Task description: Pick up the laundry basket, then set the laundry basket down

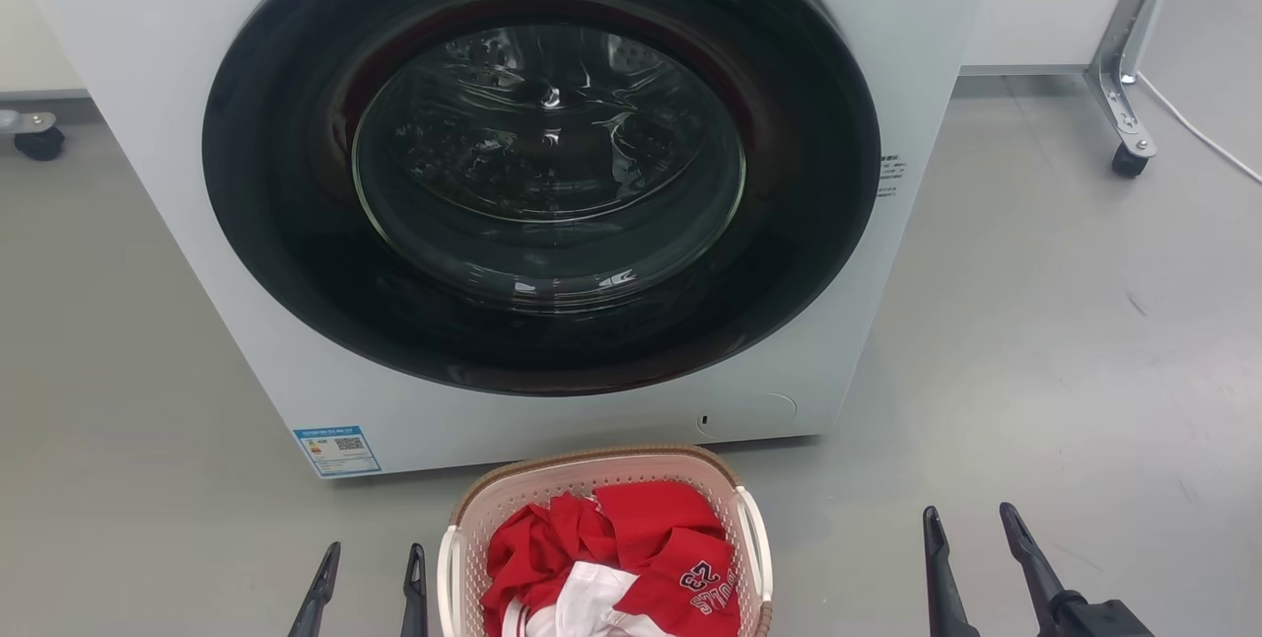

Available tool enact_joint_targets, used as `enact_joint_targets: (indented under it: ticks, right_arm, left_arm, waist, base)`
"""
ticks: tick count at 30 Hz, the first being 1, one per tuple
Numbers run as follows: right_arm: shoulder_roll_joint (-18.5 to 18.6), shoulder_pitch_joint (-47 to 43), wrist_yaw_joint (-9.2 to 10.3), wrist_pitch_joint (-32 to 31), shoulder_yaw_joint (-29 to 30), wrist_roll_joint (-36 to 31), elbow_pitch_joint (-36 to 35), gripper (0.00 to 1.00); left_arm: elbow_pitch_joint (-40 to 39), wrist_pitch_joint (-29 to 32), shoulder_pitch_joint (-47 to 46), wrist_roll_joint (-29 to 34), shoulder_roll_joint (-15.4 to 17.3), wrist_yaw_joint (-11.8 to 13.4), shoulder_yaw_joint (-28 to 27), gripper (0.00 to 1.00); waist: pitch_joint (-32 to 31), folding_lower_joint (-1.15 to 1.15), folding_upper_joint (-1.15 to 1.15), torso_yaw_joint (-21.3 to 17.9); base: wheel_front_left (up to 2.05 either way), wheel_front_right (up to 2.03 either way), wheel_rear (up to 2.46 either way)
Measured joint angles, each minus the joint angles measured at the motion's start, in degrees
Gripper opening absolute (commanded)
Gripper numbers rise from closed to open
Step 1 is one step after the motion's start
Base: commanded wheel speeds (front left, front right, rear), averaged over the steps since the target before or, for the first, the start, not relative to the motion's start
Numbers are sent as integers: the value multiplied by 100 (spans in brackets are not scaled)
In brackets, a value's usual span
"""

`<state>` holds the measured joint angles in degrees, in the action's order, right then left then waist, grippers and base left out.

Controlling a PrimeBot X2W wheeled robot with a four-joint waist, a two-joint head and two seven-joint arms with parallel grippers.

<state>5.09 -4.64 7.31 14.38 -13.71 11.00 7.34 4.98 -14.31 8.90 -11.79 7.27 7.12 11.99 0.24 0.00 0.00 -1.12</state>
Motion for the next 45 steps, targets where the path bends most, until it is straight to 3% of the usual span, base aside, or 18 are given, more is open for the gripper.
enact_joint_targets:
  ticks: [13, 14, 26, 45]
  right_arm:
    - [-83, -91, -1, 8, 181, -236, -361, 100]
    - [-86, -88, -1, -2, 178, -247, -324, 0]
    - [-110, -128, -76, -85, 250, 40, 51, 0]
    - [-145, 50, -335, -559, 650, 1792, 243, 0]
  left_arm:
    - [-175, 0, 98, 188, -27, 0, -76, 100]
    - [-140, 4, 97, 182, -26, -2, -67, 0]
    - [211, 96, 102, -75, -57, -66, -91, 0]
    - [412, 542, -92, -1780, -157, -361, -444, 0]
  waist:
    - [43, 0, 0, 38]
    - [45, 0, 0, 38]
    - [44, 0, 0, 43]
    - [30, 0, 0, 58]
  base:
    - [0, 0, 0]
    - [0, 0, 0]
    - [0, 0, 0]
    - [0, 0, 0]
